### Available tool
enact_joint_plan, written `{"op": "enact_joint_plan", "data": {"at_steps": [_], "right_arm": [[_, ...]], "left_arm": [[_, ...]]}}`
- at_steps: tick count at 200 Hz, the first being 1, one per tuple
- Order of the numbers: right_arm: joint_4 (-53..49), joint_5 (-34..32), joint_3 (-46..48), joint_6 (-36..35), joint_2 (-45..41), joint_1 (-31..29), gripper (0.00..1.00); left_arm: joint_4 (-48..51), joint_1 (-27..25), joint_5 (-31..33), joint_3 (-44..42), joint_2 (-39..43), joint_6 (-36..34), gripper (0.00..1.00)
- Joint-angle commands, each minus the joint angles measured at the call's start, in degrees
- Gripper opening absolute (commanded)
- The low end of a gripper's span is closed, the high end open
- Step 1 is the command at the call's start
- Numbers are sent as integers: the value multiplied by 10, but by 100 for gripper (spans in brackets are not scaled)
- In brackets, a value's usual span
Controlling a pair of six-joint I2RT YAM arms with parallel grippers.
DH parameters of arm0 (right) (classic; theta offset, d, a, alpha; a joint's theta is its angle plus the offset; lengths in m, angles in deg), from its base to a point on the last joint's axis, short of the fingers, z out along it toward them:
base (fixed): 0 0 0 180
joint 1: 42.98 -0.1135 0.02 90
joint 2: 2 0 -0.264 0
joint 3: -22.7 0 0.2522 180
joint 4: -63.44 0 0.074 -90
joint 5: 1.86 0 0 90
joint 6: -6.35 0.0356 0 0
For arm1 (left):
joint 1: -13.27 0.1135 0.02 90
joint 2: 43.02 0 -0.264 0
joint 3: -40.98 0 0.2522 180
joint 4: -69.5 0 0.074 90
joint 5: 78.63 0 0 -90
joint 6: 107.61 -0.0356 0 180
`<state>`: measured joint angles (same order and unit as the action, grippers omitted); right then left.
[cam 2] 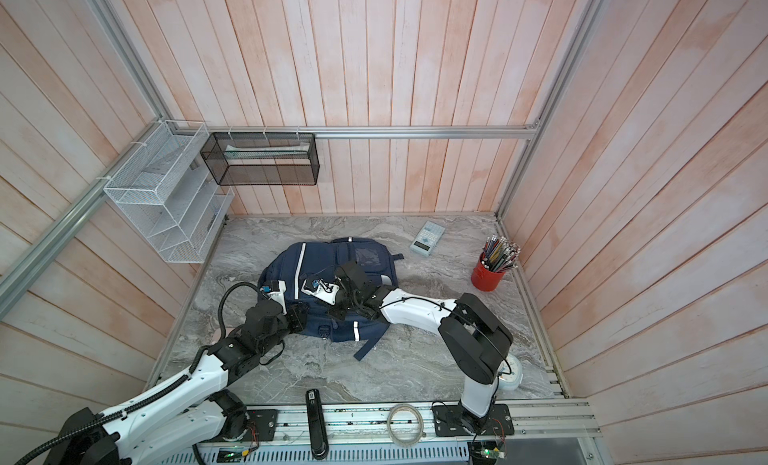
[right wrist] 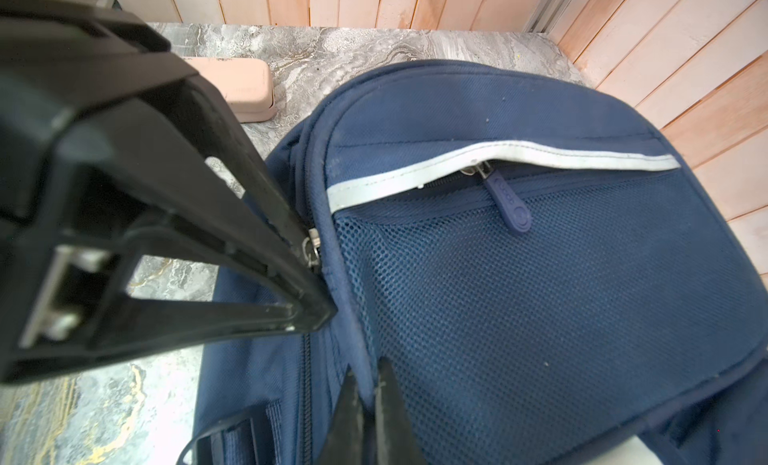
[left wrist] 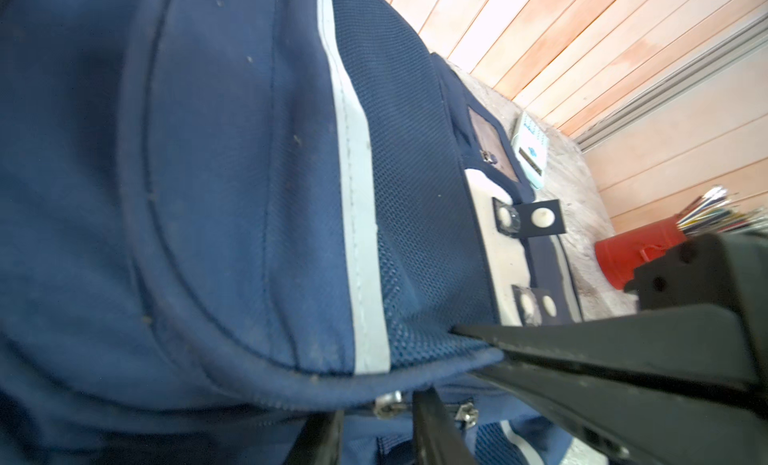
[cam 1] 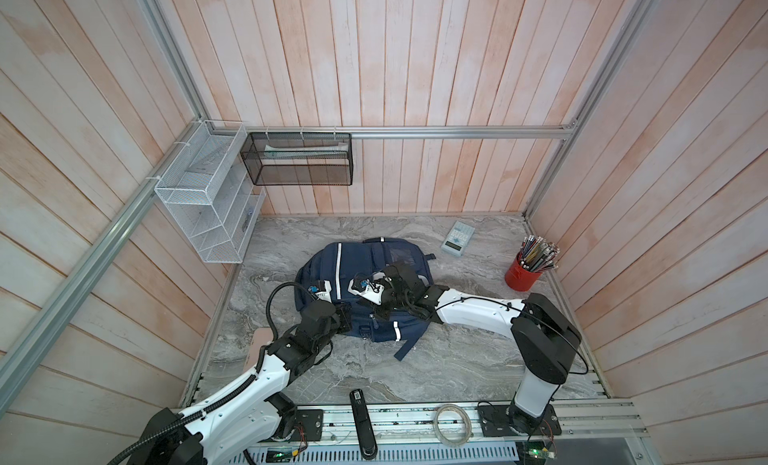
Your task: Pack the student bag
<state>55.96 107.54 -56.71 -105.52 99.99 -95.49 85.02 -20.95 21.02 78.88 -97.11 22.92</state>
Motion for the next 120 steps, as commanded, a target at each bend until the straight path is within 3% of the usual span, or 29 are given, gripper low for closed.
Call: {"op": "enact_joint_plan", "data": {"at_steps": [1,20,38,82,120], "right_arm": [[18,70,-6,25,-32,-12,0],[1,53,1,15,-31,-11,0],[-22,26,9,4,-30,-11,0],[-65,46,33,-20,-43,-11,0],[-92,14,35,-34,-35,-9,0]], "left_arm": [[16,5,66,11,-5,-5,12],[48,12,70,28,9,-12,0],[75,53,44,42,23,-28,0],[72,239,-103,70,3,-65,0],[85,275,-104,136,-39,-93,0]]}}
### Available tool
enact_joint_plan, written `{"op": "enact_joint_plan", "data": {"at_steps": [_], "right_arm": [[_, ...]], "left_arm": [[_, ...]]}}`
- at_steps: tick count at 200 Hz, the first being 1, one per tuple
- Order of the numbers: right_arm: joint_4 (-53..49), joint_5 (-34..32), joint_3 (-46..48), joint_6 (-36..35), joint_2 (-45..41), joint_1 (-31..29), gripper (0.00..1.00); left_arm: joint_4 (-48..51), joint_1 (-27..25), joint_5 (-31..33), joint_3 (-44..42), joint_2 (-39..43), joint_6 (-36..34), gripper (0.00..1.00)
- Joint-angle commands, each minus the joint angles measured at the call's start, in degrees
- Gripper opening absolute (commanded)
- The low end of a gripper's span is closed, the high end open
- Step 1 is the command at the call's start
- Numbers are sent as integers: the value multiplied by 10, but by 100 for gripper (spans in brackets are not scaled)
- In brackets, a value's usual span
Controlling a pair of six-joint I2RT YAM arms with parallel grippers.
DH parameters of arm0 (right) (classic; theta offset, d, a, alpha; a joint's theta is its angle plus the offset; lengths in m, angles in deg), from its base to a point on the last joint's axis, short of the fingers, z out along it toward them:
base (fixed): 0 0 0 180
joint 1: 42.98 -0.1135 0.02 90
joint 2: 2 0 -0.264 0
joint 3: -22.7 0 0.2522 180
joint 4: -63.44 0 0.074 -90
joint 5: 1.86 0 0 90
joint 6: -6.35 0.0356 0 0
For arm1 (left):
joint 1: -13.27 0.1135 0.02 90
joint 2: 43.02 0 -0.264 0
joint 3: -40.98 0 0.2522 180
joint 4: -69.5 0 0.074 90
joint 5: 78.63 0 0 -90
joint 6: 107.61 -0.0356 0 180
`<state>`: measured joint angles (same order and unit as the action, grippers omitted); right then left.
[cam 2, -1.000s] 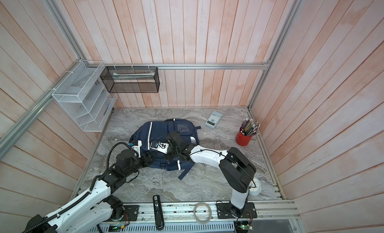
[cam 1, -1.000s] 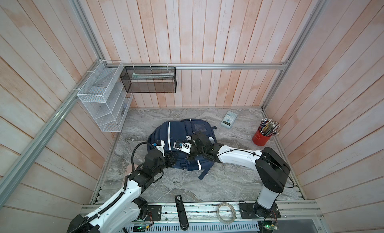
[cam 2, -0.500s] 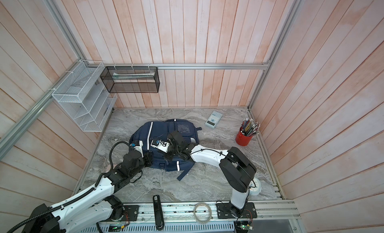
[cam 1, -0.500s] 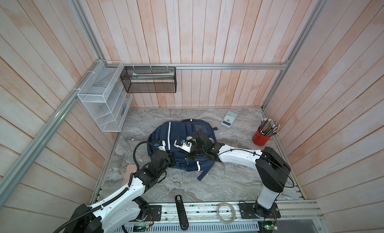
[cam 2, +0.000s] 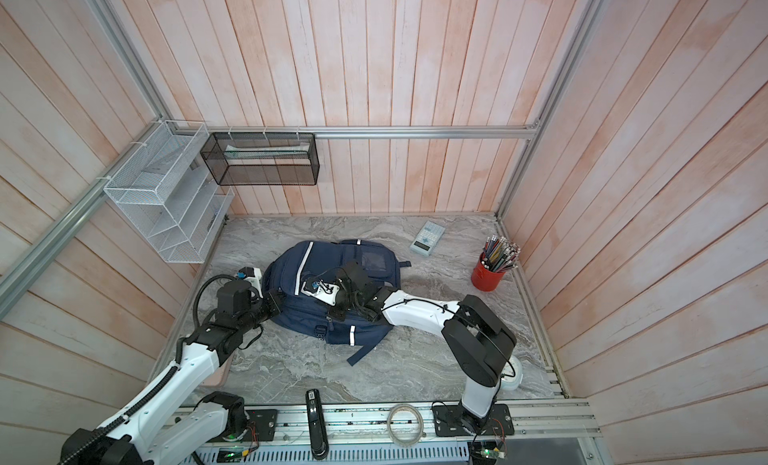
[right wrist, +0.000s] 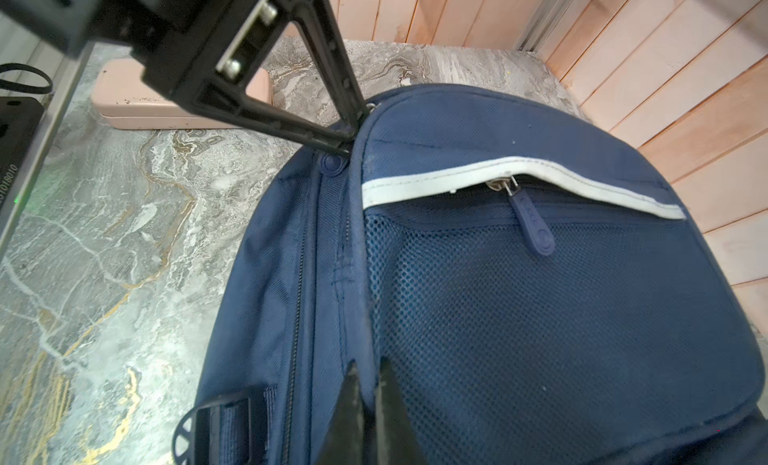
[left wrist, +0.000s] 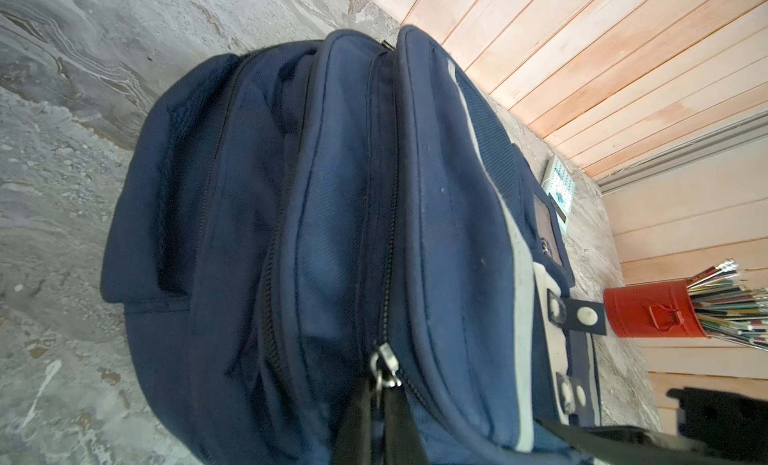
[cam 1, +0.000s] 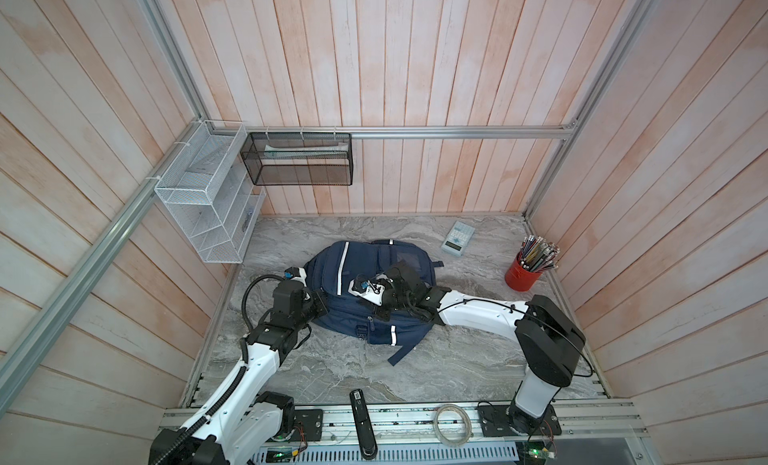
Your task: Pack the student bag
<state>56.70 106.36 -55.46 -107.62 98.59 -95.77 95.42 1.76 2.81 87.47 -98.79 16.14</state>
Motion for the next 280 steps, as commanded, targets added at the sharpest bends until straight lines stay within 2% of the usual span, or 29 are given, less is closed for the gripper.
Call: {"op": "enact_joint_plan", "data": {"at_steps": [1,20,55,62,79,88,102,112,127,152,169,182,189,207,222,232,245,255,280], "right_arm": [[-100,22,23,-13,-21,-6,0],[-52,-99,48,30,-27,3,0],[-3,-174,97,71,-35,42,2],[6,-193,103,73,-35,45,10],[30,-253,111,103,-46,48,39],[45,-237,125,110,-68,48,53],[74,-167,158,105,-113,44,84],[96,-133,183,94,-142,29,88],[118,-147,212,54,-173,-20,88],[140,-201,233,-16,-170,-91,82],[147,-227,218,-37,-137,-103,74],[133,-272,187,-40,-104,-105,64],[119,-285,170,-35,-88,-104,58],[105,-293,155,-47,-68,-105,32],[101,-283,162,-45,-72,-106,1],[99,-277,171,-41,-80,-107,0],[90,-249,188,-38,-95,-107,0],[90,-232,201,-28,-105,-107,0],[105,-150,232,8,-132,-93,0]], "left_arm": [[-19,50,75,52,-23,-25,0],[-45,49,-16,52,-27,-8,0],[-14,-42,-11,1,45,36,0],[-6,-57,-11,-15,63,47,0],[12,-110,10,-50,97,80,0],[7,-146,19,-69,107,104,0],[-20,-204,32,-96,111,148,0],[-33,-247,54,-105,106,172,0],[-34,-296,91,-98,91,188,0],[-18,-331,114,-72,73,188,0],[-16,-332,116,-66,74,185,0],[-5,-332,126,-62,78,183,0],[2,-332,133,-59,80,182,0],[21,-332,150,-55,88,181,0],[34,-331,170,-53,98,178,0],[59,-319,185,-44,100,173,0],[83,-271,187,-32,96,147,0],[87,-218,166,-25,92,113,0],[49,-34,70,1,66,38,0]]}}
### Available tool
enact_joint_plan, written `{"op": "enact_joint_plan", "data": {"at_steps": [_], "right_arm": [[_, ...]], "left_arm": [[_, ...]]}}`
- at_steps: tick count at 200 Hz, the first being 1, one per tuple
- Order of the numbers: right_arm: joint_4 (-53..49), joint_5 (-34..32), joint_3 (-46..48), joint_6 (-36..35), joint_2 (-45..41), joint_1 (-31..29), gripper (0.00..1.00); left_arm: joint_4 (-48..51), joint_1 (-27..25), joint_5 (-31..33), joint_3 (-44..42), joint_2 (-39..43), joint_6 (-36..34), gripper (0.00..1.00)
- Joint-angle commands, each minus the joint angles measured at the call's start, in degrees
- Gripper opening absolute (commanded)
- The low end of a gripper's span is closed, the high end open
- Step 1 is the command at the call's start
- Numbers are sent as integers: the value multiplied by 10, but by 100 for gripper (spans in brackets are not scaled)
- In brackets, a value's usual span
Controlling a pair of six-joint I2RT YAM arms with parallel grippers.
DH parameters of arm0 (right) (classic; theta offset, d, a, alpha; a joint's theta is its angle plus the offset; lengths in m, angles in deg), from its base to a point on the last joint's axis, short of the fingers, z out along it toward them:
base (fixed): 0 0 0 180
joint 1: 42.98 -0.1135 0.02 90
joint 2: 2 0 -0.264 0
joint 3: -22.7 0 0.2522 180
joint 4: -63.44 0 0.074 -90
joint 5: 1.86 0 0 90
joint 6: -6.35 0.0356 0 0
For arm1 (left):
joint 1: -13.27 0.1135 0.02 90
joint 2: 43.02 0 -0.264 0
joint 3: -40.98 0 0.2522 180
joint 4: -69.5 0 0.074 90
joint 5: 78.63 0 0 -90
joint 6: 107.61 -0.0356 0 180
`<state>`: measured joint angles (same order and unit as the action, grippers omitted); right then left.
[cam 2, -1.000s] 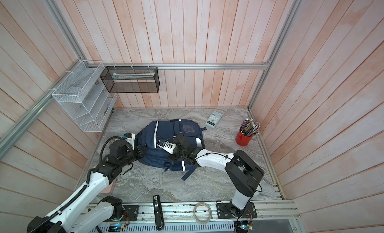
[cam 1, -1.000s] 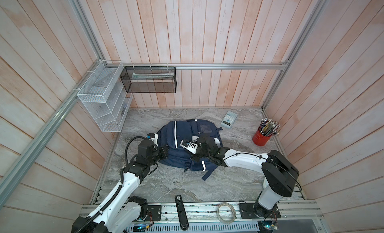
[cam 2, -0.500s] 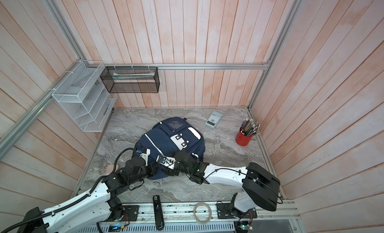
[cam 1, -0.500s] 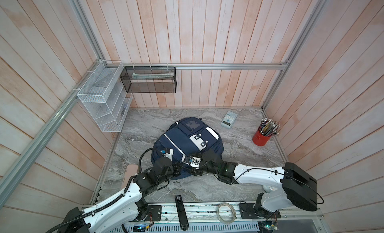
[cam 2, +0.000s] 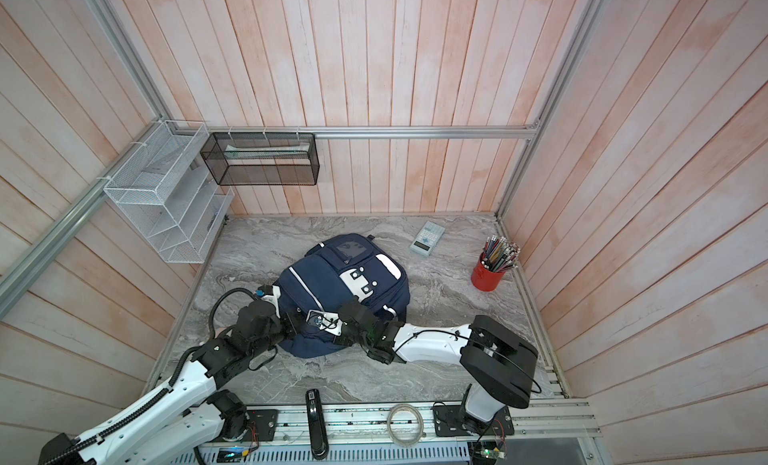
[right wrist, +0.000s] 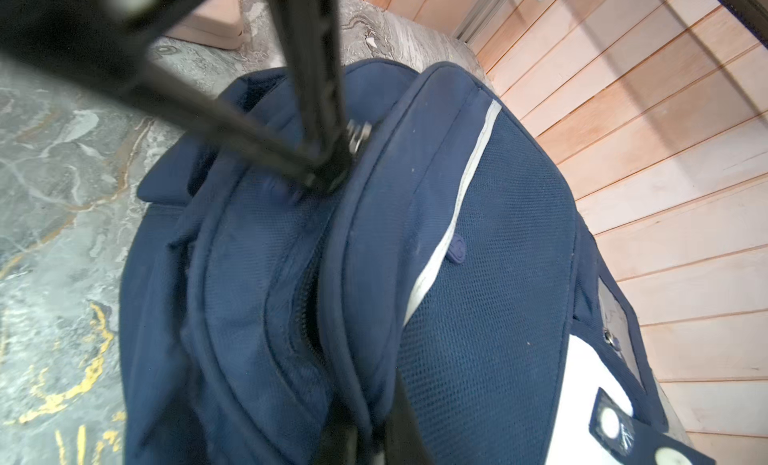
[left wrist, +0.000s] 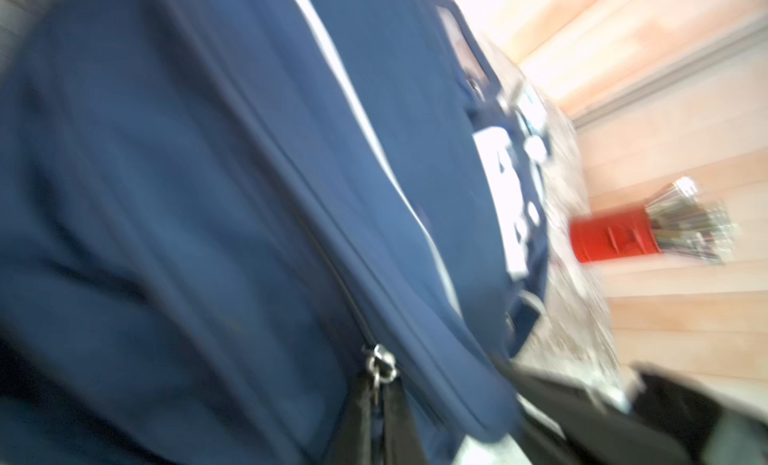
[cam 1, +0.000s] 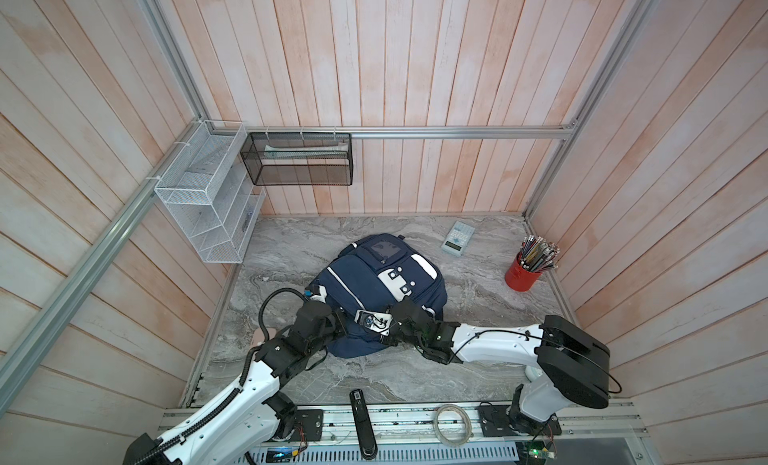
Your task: Pack the student bag
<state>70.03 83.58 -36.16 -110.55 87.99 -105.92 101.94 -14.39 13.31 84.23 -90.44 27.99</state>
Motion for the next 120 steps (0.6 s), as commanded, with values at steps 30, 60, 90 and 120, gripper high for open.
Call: {"op": "enact_joint_plan", "data": {"at_steps": [30,60,90,120], "right_arm": [[-21,80,64,27,-38,11,0],[-34,33,83,46,-60,57,0],[28,-76,111,61,-69,96,0],[38,-201,86,99,-38,122,10]], "left_arm": [[-110,273,-101,63,-113,-113,0],[-144,297,-160,58,-119,-104,0],[-63,294,-160,14,-5,-104,0],[13,226,-137,-41,101,-62,0]]}}
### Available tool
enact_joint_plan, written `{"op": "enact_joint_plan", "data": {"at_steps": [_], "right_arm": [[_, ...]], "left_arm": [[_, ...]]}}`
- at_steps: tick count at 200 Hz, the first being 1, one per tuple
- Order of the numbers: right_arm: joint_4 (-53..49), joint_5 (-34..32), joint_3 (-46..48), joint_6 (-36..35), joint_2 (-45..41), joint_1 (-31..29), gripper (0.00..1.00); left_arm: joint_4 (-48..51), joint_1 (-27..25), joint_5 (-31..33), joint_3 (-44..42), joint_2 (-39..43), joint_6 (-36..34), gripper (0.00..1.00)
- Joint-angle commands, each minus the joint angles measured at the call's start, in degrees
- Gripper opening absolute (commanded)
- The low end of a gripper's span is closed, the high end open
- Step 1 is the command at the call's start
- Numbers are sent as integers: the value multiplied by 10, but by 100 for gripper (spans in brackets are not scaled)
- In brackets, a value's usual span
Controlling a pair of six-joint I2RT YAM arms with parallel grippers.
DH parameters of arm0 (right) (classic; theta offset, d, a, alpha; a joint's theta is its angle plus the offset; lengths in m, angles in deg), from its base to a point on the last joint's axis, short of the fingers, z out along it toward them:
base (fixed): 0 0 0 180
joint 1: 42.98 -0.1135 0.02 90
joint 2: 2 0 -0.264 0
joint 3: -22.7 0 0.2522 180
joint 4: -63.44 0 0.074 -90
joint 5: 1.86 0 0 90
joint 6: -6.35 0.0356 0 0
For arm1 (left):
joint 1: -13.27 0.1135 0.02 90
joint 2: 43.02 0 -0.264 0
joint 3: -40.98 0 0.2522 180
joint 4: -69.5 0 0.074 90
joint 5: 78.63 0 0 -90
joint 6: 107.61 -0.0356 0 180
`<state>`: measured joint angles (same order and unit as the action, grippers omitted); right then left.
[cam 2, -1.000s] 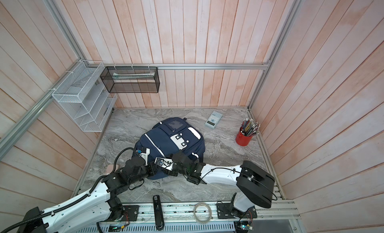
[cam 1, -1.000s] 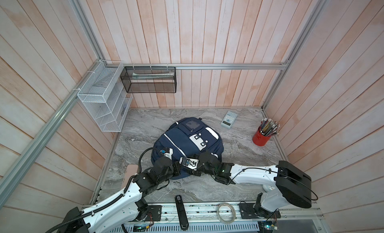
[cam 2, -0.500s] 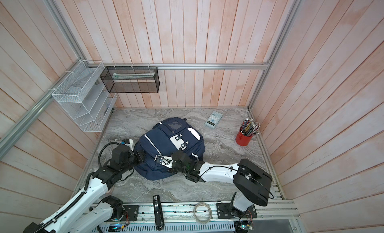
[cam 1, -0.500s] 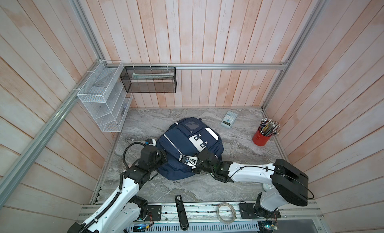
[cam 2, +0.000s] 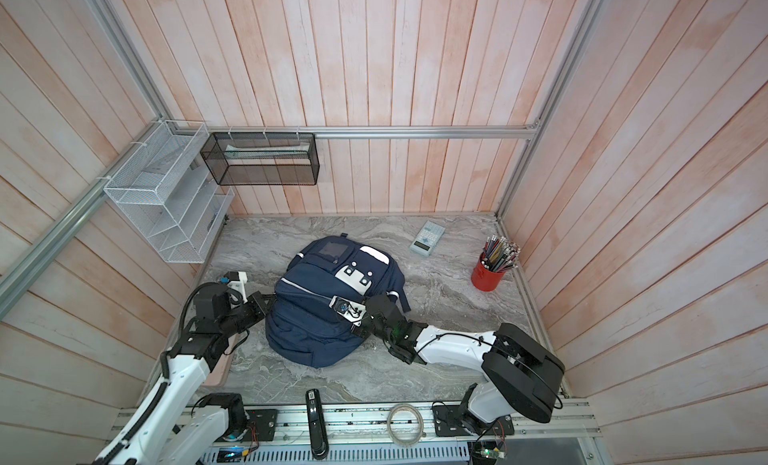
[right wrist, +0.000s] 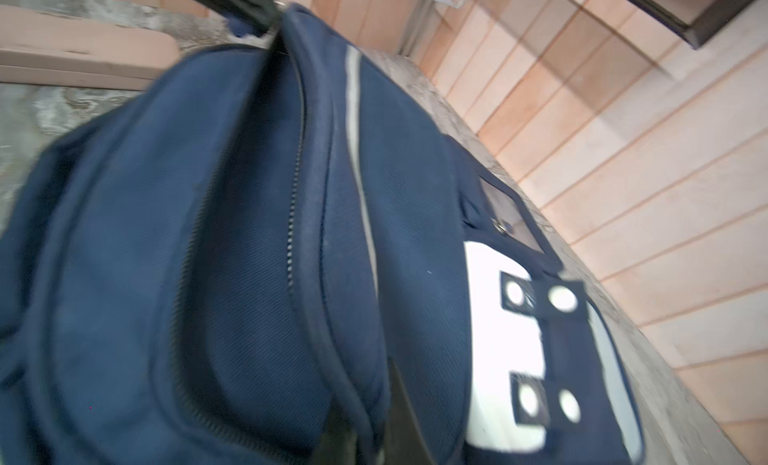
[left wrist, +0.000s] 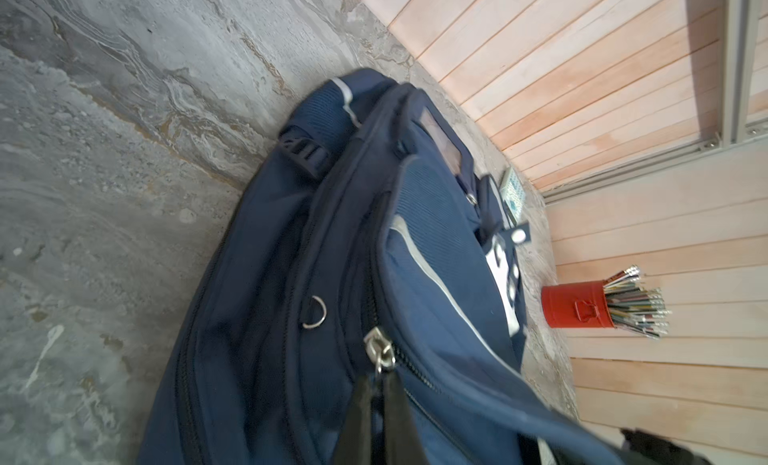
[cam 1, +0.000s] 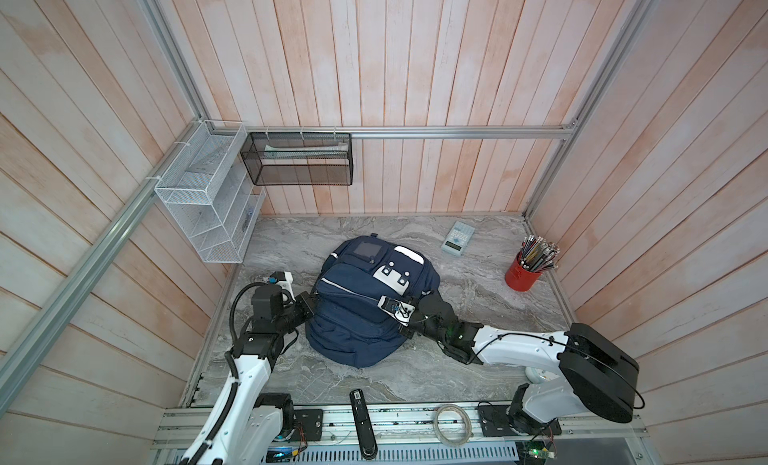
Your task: Pack the student bag
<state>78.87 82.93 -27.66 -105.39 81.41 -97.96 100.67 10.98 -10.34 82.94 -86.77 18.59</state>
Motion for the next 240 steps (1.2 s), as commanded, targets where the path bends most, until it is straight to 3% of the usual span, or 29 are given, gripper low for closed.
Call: {"op": "enact_joint_plan", "data": {"at_steps": [1,22,35,48,59,76,90,107,156,177,190,195,204,240], "right_arm": [[-51,-197,0,49,28,44,11],[-64,-228,-9,100,25,70,24],[-35,-157,23,92,-16,74,41],[-22,-86,47,92,-62,68,51],[-33,-32,56,90,-102,58,76],[-21,-30,75,83,-150,16,83],[1,-93,78,56,-152,-35,83],[-10,-122,48,-4,-113,-76,79],[-29,-97,-78,-71,43,-103,68],[-23,-157,-126,-87,104,-123,58],[-46,-159,-142,-108,131,-131,46],[-48,-158,-140,-110,135,-131,33],[-51,-153,-129,-113,135,-131,0],[-61,-93,-43,-115,60,-114,0]], "left_arm": [[26,-30,100,-31,67,35,0],[5,-116,110,-77,93,95,0],[-13,-177,135,-83,86,117,0],[5,-255,206,-62,66,123,0],[22,-313,264,-38,45,127,0],[13,-354,280,-19,6,134,0],[-10,-373,281,-18,-10,139,0],[-28,-381,282,-23,-18,143,0],[-44,-381,257,-30,-12,146,0],[-62,-379,254,-46,5,149,0],[-59,-365,246,-47,12,142,0],[-53,-354,242,-45,13,138,0],[-46,-333,229,-43,16,128,0],[-30,-208,185,-44,19,71,0]]}}
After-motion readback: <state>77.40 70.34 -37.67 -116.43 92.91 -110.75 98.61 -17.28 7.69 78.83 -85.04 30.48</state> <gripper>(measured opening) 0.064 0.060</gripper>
